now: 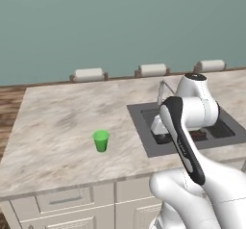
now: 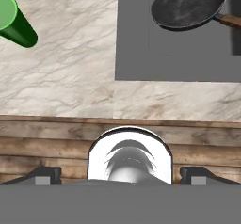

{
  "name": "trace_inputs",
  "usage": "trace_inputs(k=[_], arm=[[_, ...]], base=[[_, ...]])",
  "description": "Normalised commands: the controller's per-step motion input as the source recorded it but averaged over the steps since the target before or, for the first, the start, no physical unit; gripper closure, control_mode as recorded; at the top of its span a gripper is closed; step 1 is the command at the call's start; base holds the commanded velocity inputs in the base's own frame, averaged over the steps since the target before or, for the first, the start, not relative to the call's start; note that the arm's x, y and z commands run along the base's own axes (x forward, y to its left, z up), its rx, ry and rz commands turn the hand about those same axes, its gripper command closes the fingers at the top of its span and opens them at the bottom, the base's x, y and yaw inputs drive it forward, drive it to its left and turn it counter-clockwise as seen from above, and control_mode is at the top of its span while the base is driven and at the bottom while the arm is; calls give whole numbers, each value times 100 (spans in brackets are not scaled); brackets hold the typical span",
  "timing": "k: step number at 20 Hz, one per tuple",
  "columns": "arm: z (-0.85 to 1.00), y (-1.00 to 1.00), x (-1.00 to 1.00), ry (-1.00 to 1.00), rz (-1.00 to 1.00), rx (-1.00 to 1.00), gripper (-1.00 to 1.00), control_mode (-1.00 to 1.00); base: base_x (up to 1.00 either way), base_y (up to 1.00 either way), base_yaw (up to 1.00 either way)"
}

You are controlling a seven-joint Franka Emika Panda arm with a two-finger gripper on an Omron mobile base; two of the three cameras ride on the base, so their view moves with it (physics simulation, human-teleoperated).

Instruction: Place the pan in the left basin and the cup in the right basin of the sink.

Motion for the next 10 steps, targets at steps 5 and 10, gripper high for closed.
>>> trace_inputs(k=[5, 10], arm=[[0, 0, 0, 0, 0, 0, -100, 100], [0, 0, 0, 0, 0, 0, -100, 100]], base=[[0, 47, 0], [0, 42, 0]])
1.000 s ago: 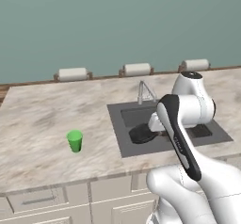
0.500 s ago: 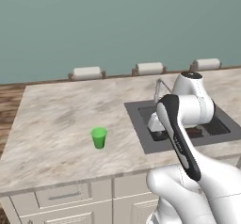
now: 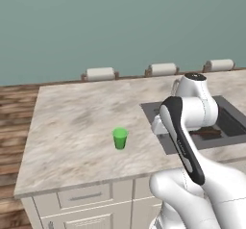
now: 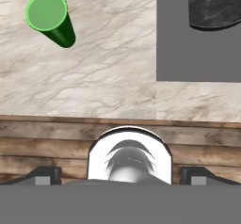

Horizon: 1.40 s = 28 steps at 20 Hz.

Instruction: Place the pan in the left basin and the cup in the right basin of the sink.

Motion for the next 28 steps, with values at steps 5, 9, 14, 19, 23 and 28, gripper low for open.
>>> trace_inputs(k=[5, 9, 14, 19, 23, 28], arm=[[0, 0, 0, 0, 0, 0, -100, 100], [0, 0, 0, 0, 0, 0, -100, 100], [0, 0, 0, 0, 0, 0, -100, 100], [0, 0, 0, 0, 0, 0, -100, 100], [0, 0, 0, 0, 0, 0, -100, 100], [0, 12, 7, 0, 0, 0, -100, -100]], base=[[7, 25, 0], [24, 13, 0], [30, 13, 0], [30, 13, 0], [20, 13, 0], [2, 3, 0]])
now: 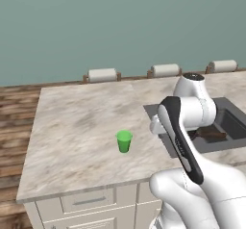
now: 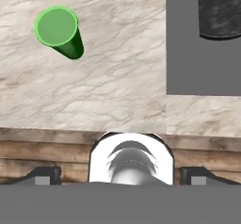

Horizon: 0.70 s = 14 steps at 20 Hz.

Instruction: Place the pan in the left basin and the cup in the right basin of the sink.

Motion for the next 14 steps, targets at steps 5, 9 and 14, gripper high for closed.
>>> trace_inputs(k=[5, 9, 14], arm=[[0, 23, 16, 0, 0, 0, -100, -100], [0, 21, 33, 0, 0, 0, -100, -100], [0, 13, 34, 0, 0, 0, -100, -100]], base=[[0, 0, 0], [0, 0, 0], [0, 0, 0]])
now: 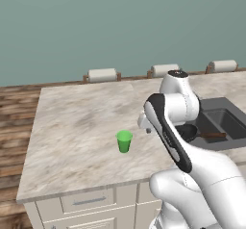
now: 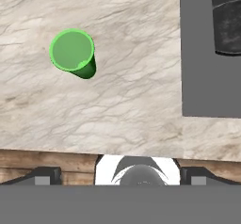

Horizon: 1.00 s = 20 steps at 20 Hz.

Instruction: Place the pan in the left basin and the cup in the right basin of the sink.

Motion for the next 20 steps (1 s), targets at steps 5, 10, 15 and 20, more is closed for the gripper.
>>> trace_inputs(k=[5, 10, 15, 20], arm=[[0, 8, 35, 0, 0, 0, -100, -100], [0, 6, 32, 0, 0, 0, -100, -100], [0, 5, 24, 0, 0, 0, -100, -100], [0, 3, 20, 0, 0, 0, -100, -100]], base=[[0, 0, 0], [0, 0, 0], [0, 0, 0], [0, 0, 0]])
